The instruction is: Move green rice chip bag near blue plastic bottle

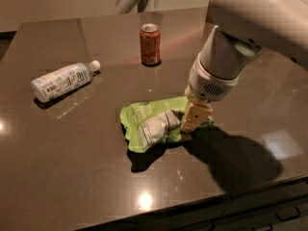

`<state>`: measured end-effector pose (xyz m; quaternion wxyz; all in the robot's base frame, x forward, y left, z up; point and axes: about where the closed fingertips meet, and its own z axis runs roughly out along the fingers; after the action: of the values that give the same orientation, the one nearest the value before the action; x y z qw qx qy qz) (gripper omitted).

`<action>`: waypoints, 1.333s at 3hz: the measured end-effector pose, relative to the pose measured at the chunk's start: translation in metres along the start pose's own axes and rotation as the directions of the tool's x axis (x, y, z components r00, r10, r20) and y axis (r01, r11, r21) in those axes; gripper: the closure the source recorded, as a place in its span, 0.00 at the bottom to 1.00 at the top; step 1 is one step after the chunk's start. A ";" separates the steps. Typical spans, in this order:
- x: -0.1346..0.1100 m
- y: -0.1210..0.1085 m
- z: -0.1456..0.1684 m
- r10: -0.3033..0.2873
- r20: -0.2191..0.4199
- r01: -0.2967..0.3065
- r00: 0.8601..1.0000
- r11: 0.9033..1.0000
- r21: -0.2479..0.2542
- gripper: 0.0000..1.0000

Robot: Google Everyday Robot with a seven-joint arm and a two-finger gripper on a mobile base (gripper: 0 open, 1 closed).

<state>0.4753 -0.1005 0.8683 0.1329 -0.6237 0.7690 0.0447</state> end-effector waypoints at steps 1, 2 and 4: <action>-0.021 -0.007 -0.005 -0.035 0.006 0.035 0.999 0.999 -0.012 0.80; -0.049 -0.014 -0.015 -0.079 0.050 0.079 0.996 0.997 -0.012 0.99; -0.133 -0.030 -0.015 -0.164 0.188 0.168 0.968 0.986 -0.004 1.00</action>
Offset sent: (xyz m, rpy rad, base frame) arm 0.0355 0.0688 0.0504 0.0886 -0.0372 0.1440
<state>0.5273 0.0152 0.9202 0.2018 -0.6801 0.6978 0.0996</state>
